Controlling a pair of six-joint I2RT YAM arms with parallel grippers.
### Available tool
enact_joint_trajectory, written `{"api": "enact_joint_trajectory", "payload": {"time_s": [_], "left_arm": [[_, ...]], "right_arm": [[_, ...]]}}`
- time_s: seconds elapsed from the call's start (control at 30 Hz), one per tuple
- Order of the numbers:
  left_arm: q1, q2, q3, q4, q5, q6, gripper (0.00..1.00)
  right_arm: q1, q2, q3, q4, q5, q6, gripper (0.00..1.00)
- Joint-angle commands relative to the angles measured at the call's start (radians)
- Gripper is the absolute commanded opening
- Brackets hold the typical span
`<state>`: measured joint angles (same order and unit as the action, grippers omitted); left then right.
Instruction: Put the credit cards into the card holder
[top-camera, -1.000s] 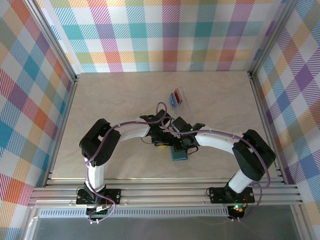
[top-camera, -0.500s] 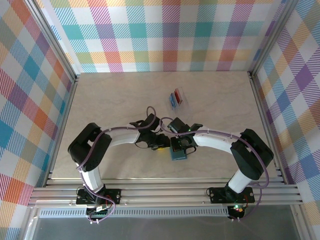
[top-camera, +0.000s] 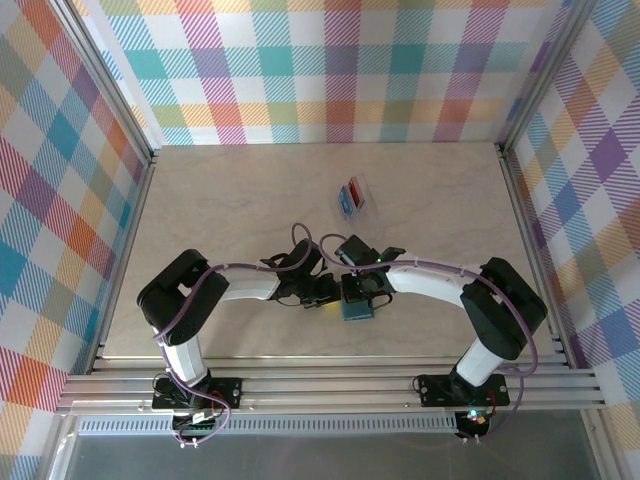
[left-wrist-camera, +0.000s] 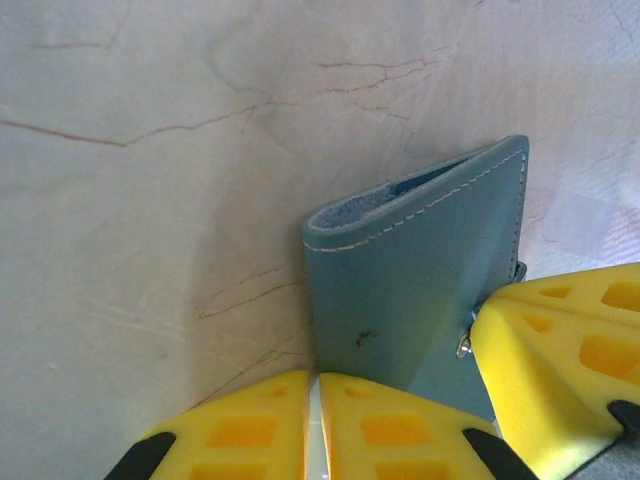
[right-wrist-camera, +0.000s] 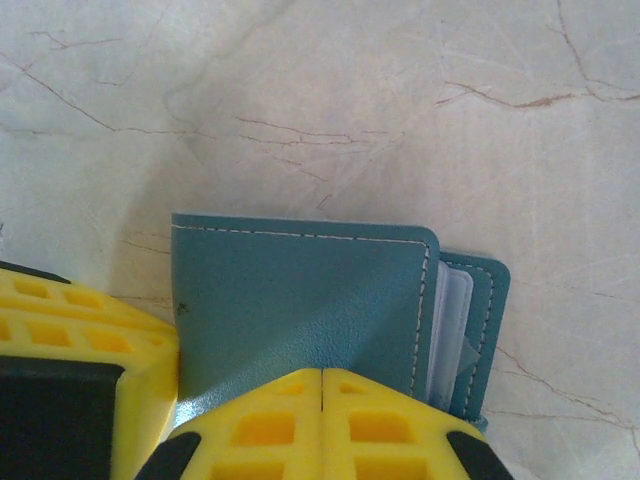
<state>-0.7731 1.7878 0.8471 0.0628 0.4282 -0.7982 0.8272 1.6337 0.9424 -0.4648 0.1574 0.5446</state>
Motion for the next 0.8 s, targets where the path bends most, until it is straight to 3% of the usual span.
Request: {"api": "enact_joint_trajectory", "payload": {"time_s": [0.0,0.37,0.77], "left_arm": [[-0.061,0.063,0.015,0.083,0.026,-0.019,0.13],[-0.081,0.083,0.021,0.118,0.017,-0.050,0.13],[-0.057,0.057,-0.009,0.111,-0.008,-0.075,0.13]], "right_arm": [[0.027,0.062,-0.002,0.021,-0.056,0.038,0.00],[0.121,0.077,-0.020,0.006,0.051,0.150,0.00],[0.194,0.125,-0.130,0.062,0.079,0.280,0.00]]}}
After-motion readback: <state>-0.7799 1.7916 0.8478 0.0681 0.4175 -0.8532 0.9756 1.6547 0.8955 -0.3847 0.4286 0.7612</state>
